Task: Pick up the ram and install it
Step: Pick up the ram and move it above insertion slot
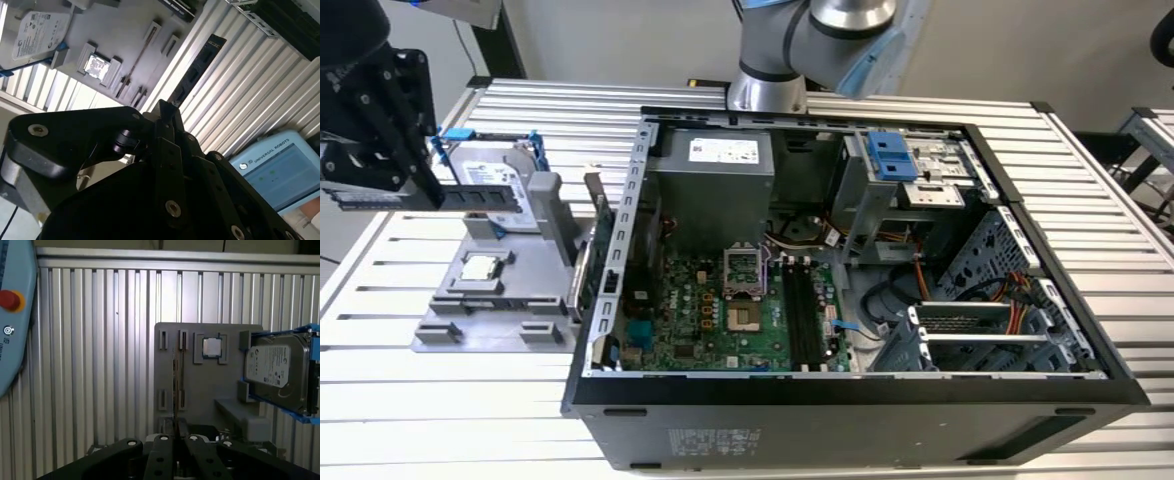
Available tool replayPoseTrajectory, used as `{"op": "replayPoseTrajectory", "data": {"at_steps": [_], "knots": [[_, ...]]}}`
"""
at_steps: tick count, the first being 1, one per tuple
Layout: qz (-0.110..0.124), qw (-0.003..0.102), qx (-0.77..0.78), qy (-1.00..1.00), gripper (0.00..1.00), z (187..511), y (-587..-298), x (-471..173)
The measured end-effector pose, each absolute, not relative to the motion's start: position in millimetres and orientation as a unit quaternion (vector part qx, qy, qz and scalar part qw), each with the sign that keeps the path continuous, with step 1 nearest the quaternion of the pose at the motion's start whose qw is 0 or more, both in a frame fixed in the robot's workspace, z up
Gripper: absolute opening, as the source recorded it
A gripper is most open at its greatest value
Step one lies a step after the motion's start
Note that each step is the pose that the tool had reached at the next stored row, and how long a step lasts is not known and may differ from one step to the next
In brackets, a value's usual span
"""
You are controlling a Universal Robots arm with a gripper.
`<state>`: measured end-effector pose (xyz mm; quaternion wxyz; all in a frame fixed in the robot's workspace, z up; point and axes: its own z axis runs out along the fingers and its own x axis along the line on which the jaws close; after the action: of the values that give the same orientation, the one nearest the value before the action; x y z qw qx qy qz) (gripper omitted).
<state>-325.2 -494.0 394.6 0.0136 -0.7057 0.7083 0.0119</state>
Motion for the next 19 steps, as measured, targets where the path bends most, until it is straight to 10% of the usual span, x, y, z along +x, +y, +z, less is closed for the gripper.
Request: {"op": "replayPoseTrajectory", "data": {"at_steps": [19], "knots": [[0.012,0.014,-0.706,0.708,0.00,395,-494,-279]]}}
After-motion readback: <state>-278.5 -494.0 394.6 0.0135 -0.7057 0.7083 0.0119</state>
